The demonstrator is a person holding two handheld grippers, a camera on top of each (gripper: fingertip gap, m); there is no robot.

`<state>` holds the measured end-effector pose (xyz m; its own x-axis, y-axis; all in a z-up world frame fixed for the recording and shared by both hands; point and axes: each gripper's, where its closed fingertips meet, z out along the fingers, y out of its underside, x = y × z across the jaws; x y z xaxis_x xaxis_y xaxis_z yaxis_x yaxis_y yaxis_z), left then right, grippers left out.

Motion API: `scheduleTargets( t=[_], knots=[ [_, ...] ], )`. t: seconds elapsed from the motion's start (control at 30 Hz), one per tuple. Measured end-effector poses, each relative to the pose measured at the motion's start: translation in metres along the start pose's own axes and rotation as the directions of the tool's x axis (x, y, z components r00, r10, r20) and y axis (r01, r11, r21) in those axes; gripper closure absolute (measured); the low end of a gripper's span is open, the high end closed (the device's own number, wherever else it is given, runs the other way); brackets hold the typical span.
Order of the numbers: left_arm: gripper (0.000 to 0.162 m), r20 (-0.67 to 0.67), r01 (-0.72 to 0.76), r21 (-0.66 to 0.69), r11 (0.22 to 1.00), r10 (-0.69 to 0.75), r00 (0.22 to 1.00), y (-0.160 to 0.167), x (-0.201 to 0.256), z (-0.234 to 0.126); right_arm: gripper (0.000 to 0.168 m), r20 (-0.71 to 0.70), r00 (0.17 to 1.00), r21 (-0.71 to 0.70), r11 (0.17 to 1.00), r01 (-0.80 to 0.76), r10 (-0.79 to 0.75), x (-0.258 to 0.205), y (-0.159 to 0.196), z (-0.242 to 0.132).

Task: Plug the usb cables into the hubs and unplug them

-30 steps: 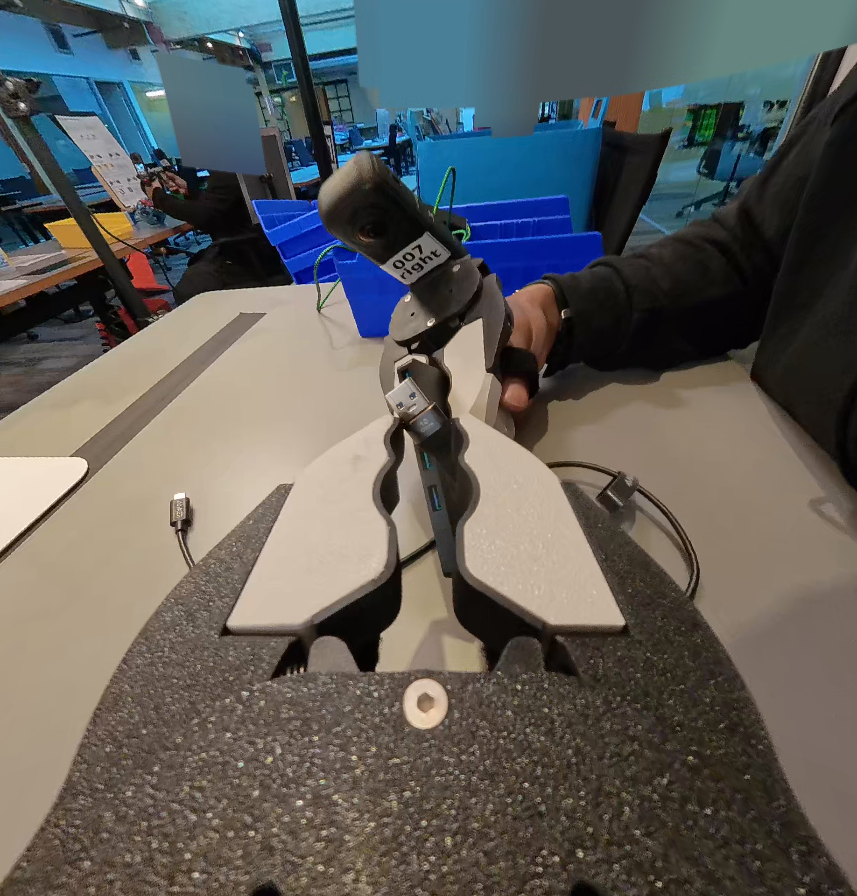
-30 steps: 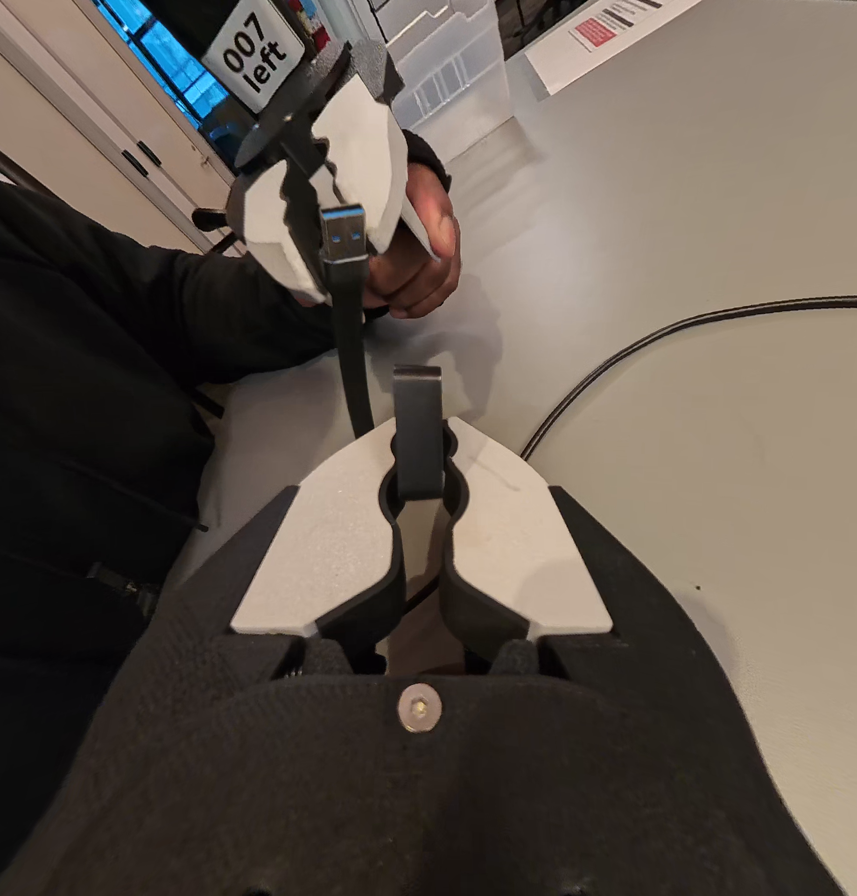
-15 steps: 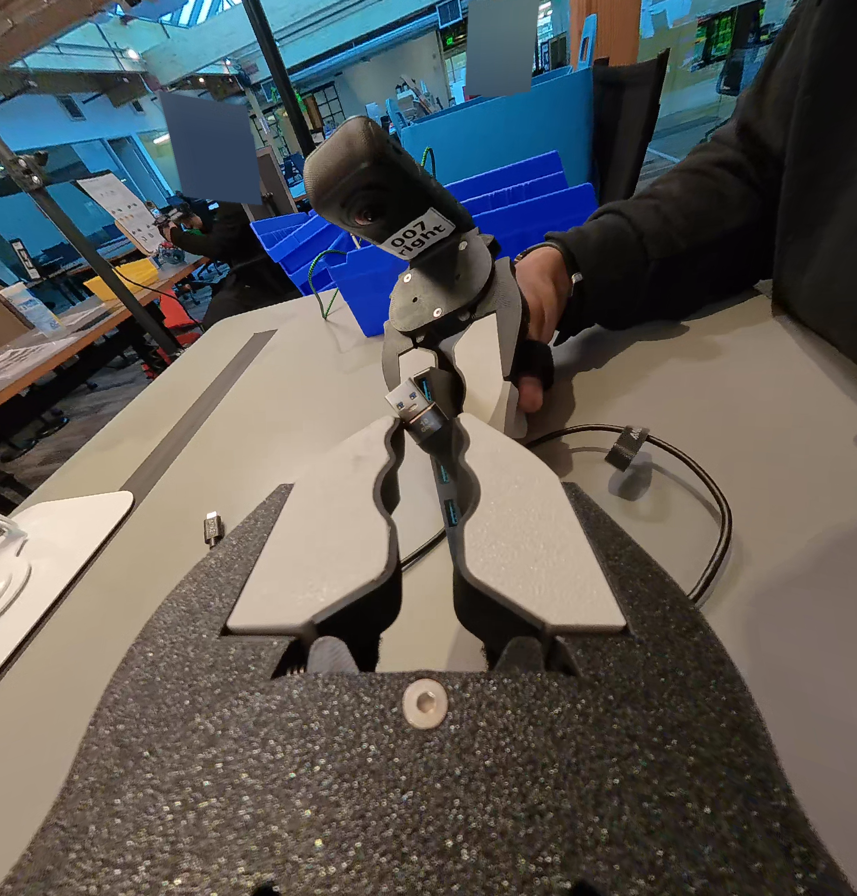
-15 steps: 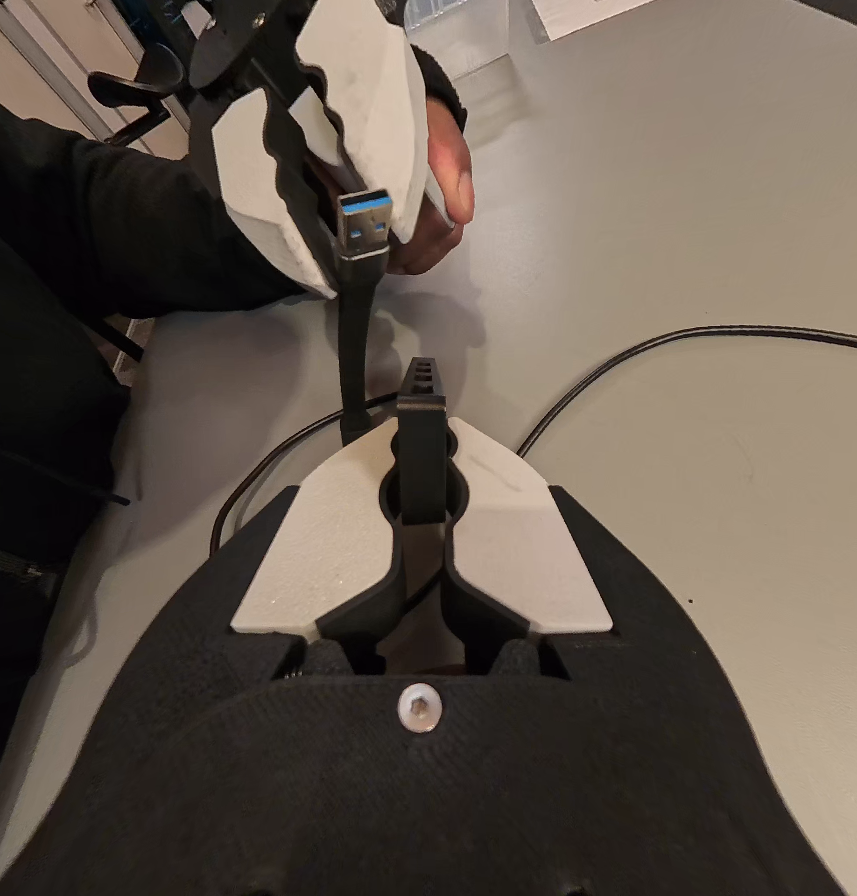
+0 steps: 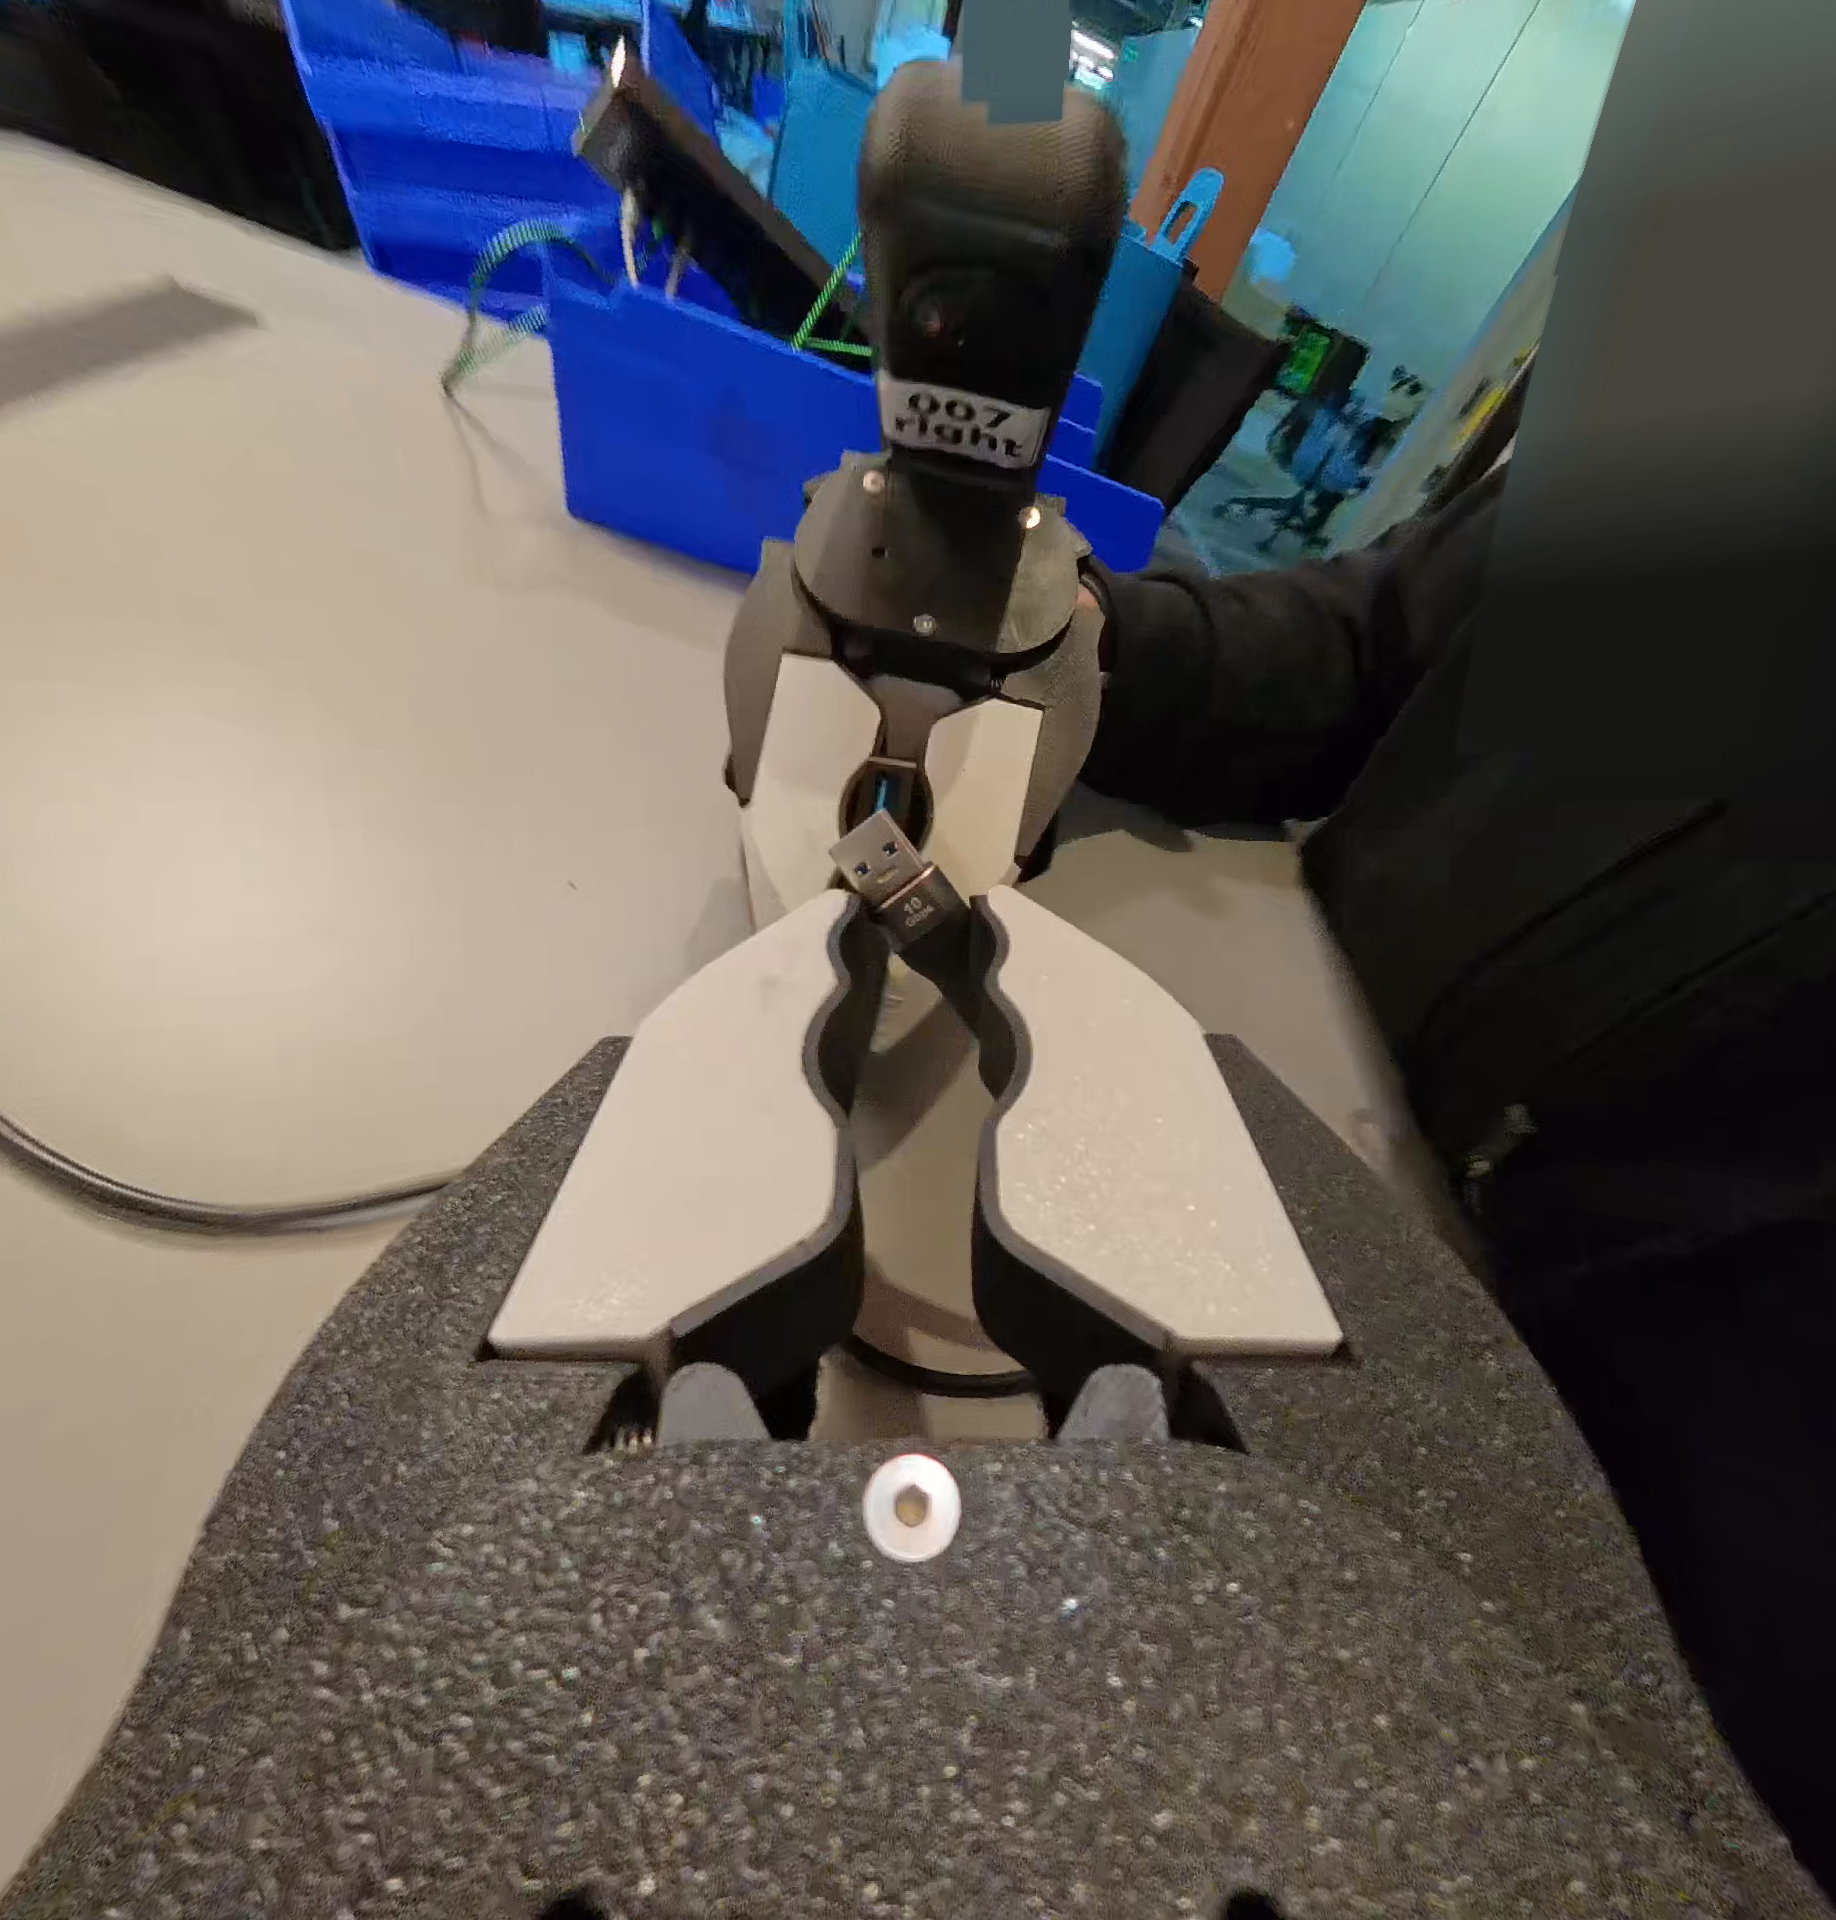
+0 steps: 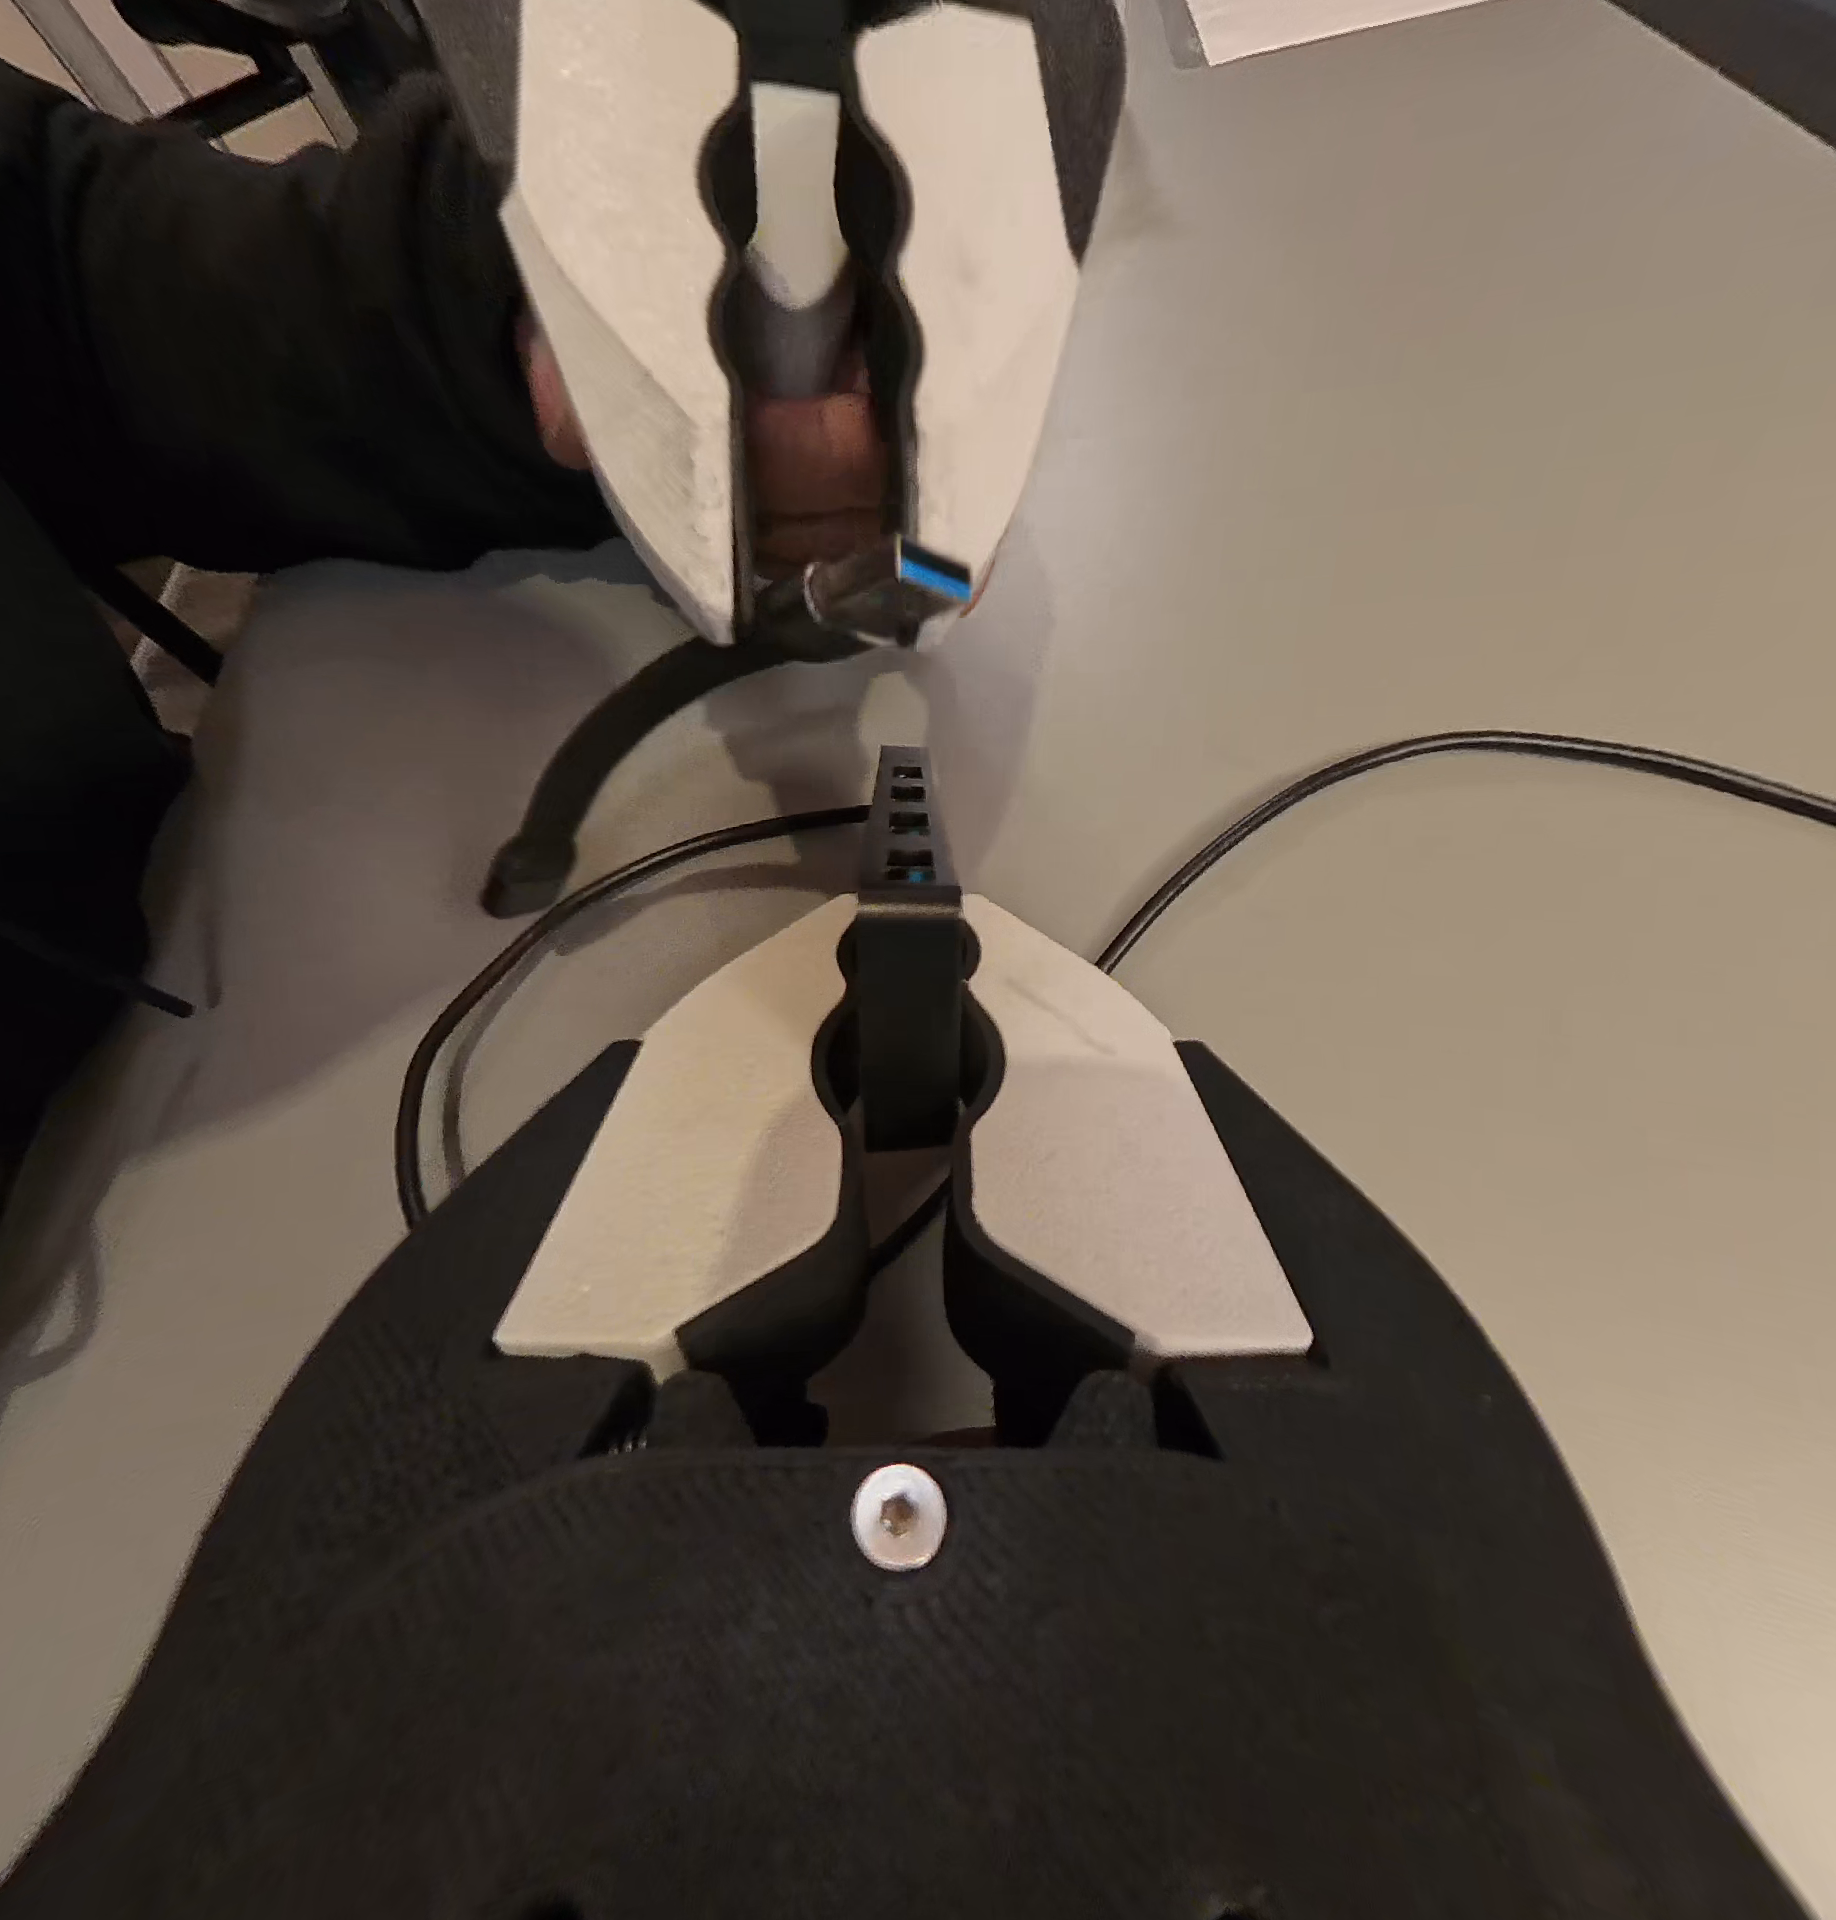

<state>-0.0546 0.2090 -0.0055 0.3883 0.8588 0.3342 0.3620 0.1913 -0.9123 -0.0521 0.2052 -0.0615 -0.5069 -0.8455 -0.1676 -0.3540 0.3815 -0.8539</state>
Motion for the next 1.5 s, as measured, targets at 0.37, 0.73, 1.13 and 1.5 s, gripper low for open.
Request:
scheduleTargets(
  t=[0.37,0.73,1.13,1.5],
  knots=[
    [0.143,0.113,0.118,-0.206,0.971,-0.096,0.989,0.043,-0.033,-0.023,0.157,-0.010,1.000,-0.048,0.999,-0.023,0.022,0.004,0.008,0.000],
    [0.131,0.203,0.237,-0.236,0.942,-0.190,0.961,0.061,-0.050,-0.013,0.157,-0.029,0.999,-0.068,0.997,-0.036,0.034,0.007,0.010,0.002],
    [0.111,0.429,0.261,-0.312,0.913,-0.109,0.897,0.054,-0.041,-0.035,0.157,-0.028,0.999,-0.071,0.996,-0.045,0.043,0.008,0.011,0.003],
    [0.127,0.540,0.276,-0.345,0.897,-0.051,0.840,0.079,-0.040,-0.011,0.157,-0.042,0.999,-0.073,0.997,-0.035,0.032,0.008,0.011,0.003]
  ],
)
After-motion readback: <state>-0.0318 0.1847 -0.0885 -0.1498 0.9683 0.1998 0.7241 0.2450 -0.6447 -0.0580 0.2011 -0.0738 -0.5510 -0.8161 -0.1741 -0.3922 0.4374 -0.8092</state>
